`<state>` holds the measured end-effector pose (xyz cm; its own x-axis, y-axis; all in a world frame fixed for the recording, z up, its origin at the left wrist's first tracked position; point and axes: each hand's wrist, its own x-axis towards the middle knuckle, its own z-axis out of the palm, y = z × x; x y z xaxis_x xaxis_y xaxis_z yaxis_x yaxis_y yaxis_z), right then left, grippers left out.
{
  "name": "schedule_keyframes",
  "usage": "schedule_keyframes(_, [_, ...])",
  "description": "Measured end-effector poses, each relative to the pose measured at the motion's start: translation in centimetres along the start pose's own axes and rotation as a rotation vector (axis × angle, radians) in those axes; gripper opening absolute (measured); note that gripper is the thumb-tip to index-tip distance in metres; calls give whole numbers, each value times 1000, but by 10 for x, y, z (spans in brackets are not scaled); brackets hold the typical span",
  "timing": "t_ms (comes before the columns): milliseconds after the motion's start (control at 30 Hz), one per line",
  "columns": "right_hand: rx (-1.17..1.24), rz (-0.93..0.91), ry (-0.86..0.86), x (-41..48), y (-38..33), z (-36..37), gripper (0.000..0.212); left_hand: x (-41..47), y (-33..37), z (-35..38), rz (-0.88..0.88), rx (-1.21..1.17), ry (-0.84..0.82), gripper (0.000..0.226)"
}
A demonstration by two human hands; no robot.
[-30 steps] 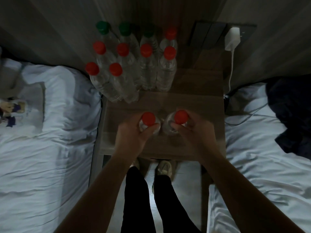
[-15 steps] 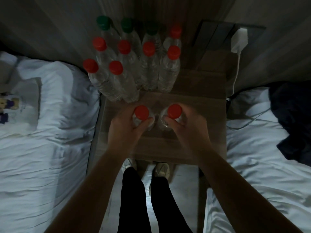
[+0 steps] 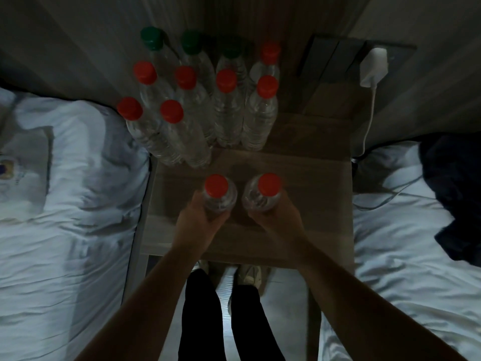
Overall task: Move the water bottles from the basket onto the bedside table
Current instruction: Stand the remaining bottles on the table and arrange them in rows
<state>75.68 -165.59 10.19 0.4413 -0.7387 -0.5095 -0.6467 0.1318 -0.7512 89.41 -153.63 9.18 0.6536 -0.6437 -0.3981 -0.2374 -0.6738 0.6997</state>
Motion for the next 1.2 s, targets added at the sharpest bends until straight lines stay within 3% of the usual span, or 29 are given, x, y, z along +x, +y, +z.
schedule_keyframes(267, [-141, 4, -128, 23, 0, 6, 29, 32, -8, 10, -117, 81, -50, 46])
schedule_keyframes(400, [-136, 14, -80, 38, -9, 14, 24, 52, 4, 8, -117, 167, -50, 36])
schedule_keyframes(567, [-299, -40, -7, 53, -25, 20, 36, 75, 20, 5, -118, 335, -59, 38])
schedule_keyframes(767, [-358, 14, -70, 74, -27, 21, 43, 92, 23, 5, -111, 285, -27, 51])
schedule_keyframes(933, [-317, 60, -20, 85, -28, 28, 55, 104, 28, 7, -170, 269, -78, 45])
schedule_keyframes(1033, [-292, 69, -5, 92, -31, 29, 52, 113, 31, 9, -151, 277, -106, 53])
schedule_keyframes(1200, [-273, 109, 26, 102, -37, 28, 41, 119, 30, 13, -199, 100, -62, 48])
